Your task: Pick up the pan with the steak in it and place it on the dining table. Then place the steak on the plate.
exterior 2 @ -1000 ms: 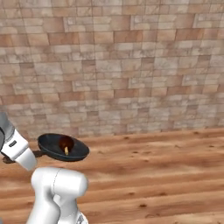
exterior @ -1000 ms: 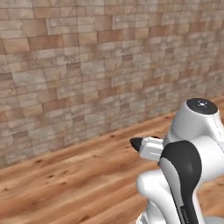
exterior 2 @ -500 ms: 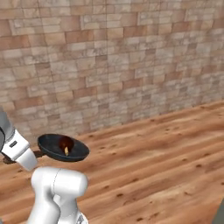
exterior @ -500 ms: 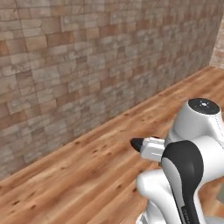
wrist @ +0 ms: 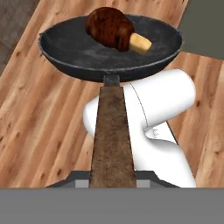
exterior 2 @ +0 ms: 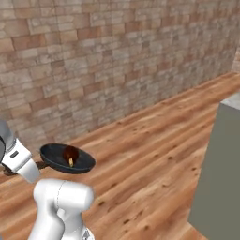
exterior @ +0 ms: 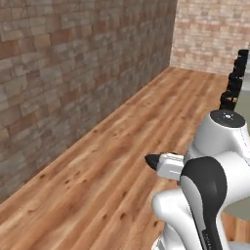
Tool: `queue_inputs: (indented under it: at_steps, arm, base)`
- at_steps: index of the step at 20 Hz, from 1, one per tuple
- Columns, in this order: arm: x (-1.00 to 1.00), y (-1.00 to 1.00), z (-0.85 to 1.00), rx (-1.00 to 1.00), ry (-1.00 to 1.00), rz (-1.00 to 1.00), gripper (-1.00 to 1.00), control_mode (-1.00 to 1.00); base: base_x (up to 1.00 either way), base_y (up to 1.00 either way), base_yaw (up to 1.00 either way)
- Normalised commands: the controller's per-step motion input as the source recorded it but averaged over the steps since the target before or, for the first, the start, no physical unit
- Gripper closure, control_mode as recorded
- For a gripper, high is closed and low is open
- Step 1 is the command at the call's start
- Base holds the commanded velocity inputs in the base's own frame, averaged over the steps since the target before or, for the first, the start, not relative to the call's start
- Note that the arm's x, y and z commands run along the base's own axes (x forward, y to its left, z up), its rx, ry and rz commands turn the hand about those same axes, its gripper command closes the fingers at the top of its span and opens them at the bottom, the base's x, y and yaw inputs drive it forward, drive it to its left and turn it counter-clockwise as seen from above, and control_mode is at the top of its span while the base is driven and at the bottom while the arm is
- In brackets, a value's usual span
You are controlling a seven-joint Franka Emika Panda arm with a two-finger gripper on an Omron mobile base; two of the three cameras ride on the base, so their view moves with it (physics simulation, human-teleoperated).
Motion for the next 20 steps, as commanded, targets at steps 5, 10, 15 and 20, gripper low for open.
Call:
queue_inputs:
  at_steps: [5, 10, 15, 20]
  arm:
    - [0.00, 0.00, 0.00, 0.00, 0.00, 0.00, 1.00, 1.00]
    - [0.00, 0.00, 0.00, 0.00, 0.00, 0.00, 1.00, 1.00]
    - [0.00, 0.00, 0.00, 0.00, 0.00, 0.00, 1.00, 1.00]
    - [0.00, 0.00, 0.00, 0.00, 0.00, 0.00, 1.00, 1.00]
  base:
    - [0.00, 0.00, -0.50]
    - [0.00, 0.00, -0.50]
    - [0.09, 0.28, -0.42]
    - [0.01, 0.82, -0.21]
